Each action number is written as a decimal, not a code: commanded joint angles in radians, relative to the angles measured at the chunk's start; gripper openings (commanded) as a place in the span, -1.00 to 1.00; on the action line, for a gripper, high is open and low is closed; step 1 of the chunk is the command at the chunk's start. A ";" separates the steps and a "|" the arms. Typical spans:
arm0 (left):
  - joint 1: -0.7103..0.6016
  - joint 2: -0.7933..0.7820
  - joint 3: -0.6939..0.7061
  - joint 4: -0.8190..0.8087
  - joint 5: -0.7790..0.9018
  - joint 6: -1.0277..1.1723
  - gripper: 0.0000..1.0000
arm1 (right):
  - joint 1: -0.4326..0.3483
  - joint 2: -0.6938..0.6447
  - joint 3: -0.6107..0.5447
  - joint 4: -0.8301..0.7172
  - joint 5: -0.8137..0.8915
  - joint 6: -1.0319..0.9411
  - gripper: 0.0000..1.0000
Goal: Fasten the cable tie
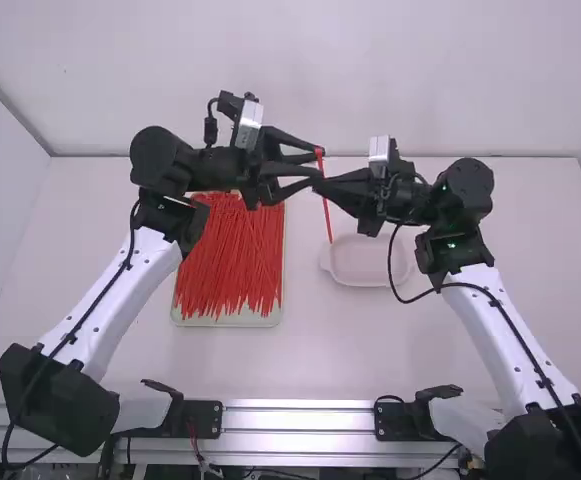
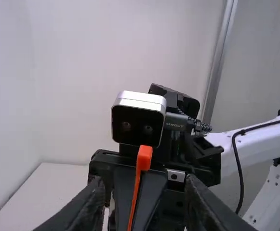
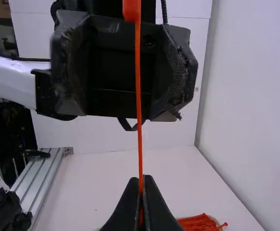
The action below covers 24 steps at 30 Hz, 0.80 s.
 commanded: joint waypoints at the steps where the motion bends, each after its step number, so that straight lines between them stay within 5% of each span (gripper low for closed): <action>1: -0.010 0.000 0.023 0.002 -0.008 0.008 -0.28 | 0.001 -0.009 0.027 0.006 0.001 0.019 -1.00; 12: -0.025 0.000 0.023 -0.004 -0.033 0.007 -0.48 | 0.001 -0.009 0.027 -0.001 -0.006 0.021 -1.00; 19: -0.026 0.000 0.023 -0.005 -0.034 0.007 -0.94 | 0.001 -0.009 0.027 0.000 -0.005 0.038 -1.00; 24: -0.026 0.000 0.023 -0.006 -0.034 0.007 -0.96 | 0.001 -0.009 0.027 0.000 -0.003 0.038 -1.00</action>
